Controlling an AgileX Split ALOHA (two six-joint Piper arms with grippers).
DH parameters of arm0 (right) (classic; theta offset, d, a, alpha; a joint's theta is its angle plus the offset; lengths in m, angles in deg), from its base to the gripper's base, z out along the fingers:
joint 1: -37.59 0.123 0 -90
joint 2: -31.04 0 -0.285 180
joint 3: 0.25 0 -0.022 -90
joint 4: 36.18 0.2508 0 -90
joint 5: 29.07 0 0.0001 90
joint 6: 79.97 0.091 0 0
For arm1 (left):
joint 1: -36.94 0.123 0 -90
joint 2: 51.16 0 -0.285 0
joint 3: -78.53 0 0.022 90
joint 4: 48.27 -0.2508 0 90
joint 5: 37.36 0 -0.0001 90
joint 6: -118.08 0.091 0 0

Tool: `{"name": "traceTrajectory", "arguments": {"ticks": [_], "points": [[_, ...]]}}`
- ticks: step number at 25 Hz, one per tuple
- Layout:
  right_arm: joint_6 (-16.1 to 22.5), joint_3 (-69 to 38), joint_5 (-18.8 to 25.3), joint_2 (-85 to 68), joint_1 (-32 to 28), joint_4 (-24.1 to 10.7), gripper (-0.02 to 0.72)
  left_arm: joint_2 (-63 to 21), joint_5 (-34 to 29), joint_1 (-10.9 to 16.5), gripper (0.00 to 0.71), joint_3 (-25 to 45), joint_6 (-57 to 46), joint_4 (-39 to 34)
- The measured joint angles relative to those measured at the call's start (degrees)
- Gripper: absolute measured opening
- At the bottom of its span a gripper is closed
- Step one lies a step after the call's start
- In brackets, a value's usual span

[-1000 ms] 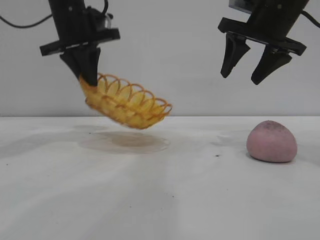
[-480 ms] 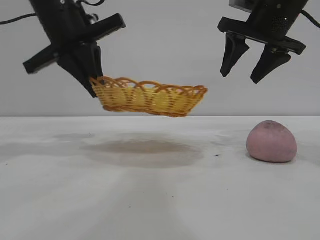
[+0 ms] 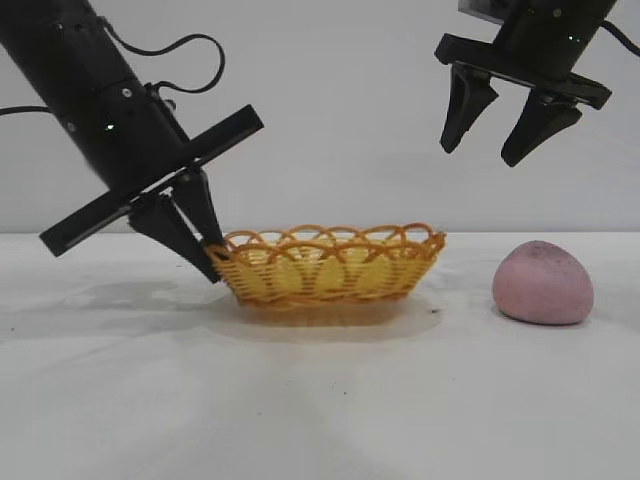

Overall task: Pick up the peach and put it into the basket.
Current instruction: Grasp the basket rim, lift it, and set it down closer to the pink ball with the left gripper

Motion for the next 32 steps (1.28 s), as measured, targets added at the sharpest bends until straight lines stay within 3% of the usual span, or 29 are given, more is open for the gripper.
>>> {"name": "traceTrajectory", "arguments": {"ticks": [1, 2, 4, 13, 18, 21, 22, 32], "points": [[0.00, 0.00, 0.00, 0.00, 0.00, 0.00, 0.458, 0.00, 0.27, -0.04, 0.000, 0.00, 0.05, 0.29], [0.00, 0.00, 0.00, 0.00, 0.00, 0.00, 0.458, 0.00, 0.38, -0.04, 0.065, 0.00, 0.17, 0.74], [0.00, 0.00, 0.10, 0.00, 0.00, 0.00, 0.458, 0.00, 0.42, -0.04, 0.065, 0.00, 0.28, 1.15], [0.00, 0.00, 0.10, 0.00, 0.00, 0.51, 0.458, 0.00, 0.07, -0.04, 0.390, 0.00, 0.93, 4.24], [0.00, 0.00, 0.31, 0.00, 0.00, 0.64, 0.458, 0.00, -6.48, -0.04, 0.531, -1.46, 5.34, 1.10], [0.00, 0.00, 0.31, 0.00, 0.00, 0.64, 0.458, -0.56, -9.81, -0.04, 0.528, -3.17, 5.85, -4.82], [0.00, 0.00, 0.31, 0.00, 0.00, 0.64, 0.458, -1.08, -10.15, -0.04, 0.568, -3.51, 5.84, -7.32], [0.00, 0.00, 1.22, 0.00, 0.00, 0.64, 0.458, -6.05, -15.36, 0.94, 0.554, -10.55, -0.30, -34.90]]}}
